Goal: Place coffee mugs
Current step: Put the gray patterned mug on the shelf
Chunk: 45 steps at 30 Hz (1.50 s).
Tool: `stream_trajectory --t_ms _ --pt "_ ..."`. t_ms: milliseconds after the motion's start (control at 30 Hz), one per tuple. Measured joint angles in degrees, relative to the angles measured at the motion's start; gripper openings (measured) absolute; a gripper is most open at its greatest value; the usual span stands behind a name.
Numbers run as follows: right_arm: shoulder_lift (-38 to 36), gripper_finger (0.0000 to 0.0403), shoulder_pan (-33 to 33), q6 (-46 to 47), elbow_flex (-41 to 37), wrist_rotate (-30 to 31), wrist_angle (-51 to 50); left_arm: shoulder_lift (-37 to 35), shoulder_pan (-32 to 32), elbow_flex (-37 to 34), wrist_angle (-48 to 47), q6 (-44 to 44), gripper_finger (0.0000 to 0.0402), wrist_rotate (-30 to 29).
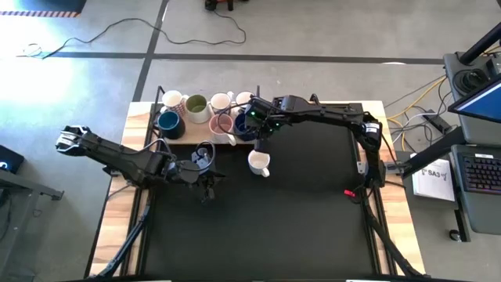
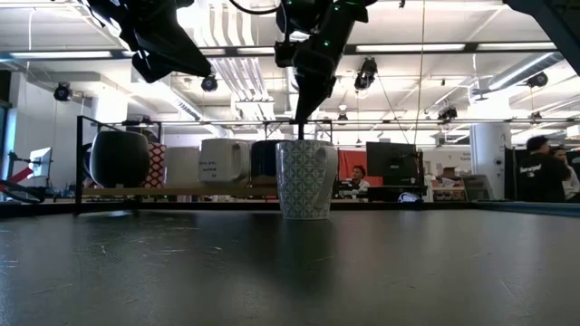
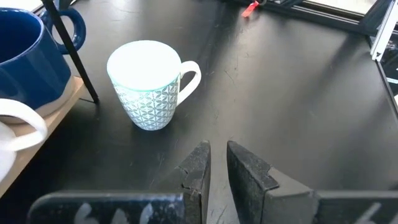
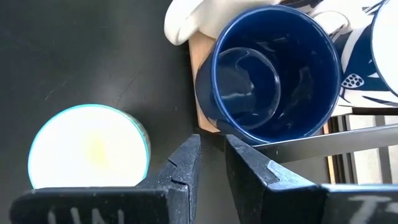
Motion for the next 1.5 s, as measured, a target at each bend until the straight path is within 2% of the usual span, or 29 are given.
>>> stream_trajectory --t_ms 300,500,633,800,1000,1167,1500 --pt "-2.03 0.0066 1.40 2.31 1.07 -1.64 -5.45 0.79 -0.23 0.00 3.13 -2.86 0.0036 -0.07" --pt "-4.68 0.0066 3.59 3.82 -0.95 -2.23 -10.51 7.84 -0.55 -0.02 11.55 -3.23 0.0036 -0.54" --pt "-7.39 0.0066 5.03 4.08 -5.39 -2.42 -11.09 11.96 -0.52 -0.02 14.95 -3.13 0.0036 -1.98" --pt "-11.06 0.0066 7.10 3.39 -14.86 -2.60 -9.38 14.86 -0.70 0.00 16.10 -1.88 0.0036 -2.01" --pt "-17.37 0.0066 9.57 -0.56 -27.80 -2.43 4.88 17.23 -0.81 0.04 19.66 -3.85 0.0036 -5.24" --pt "-21.23 0.0066 10.32 -0.95 -37.95 -2.41 16.40 20.95 -1.53 0.09 26.81 -4.76 0.0036 -6.31" --pt "-22.40 0.0066 10.87 0.97 -50.79 -2.55 35.16 27.39 -2.63 0.11 36.40 -5.16 0.0036 -6.26"
